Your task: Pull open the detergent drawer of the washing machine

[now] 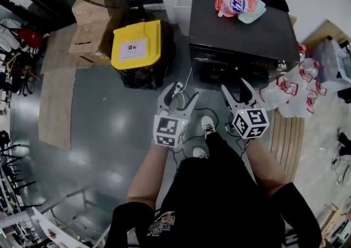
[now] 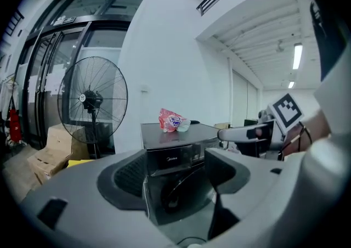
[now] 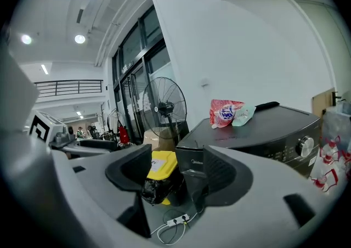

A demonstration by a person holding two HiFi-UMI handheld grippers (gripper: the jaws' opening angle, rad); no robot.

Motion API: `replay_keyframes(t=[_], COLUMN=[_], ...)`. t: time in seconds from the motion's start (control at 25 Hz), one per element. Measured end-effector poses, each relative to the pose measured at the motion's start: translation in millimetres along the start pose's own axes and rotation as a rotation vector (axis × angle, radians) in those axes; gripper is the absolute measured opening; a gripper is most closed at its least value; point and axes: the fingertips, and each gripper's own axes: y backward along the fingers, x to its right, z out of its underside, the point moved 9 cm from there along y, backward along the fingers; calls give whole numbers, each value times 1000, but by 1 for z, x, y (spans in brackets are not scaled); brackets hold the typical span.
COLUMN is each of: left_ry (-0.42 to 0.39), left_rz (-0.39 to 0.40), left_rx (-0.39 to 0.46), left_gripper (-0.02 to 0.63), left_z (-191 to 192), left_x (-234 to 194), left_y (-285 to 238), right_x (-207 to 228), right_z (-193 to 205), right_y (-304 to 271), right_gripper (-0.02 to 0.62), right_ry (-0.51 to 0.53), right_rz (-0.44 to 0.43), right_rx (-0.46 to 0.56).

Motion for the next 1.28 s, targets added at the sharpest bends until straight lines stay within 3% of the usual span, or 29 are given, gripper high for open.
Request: replay_keyframes(t=[0.72, 1.16, 1.28], left_ry=[30, 61, 61], left_rz=[17, 24, 40], left_rx=[-174, -241, -260], left_gripper=[299, 299, 299], left_z=[33, 56, 62], left_x=[-55, -87, -91], left_y=[-155, -214, -224], right_x=[102, 128, 128], right_z=[35, 62, 65], right_y=[-107, -150, -151], right_gripper=[298, 296, 270], right_ry=[-86, -128, -117], right_rz=[50, 63, 70], right_rx=[-162, -268, -271])
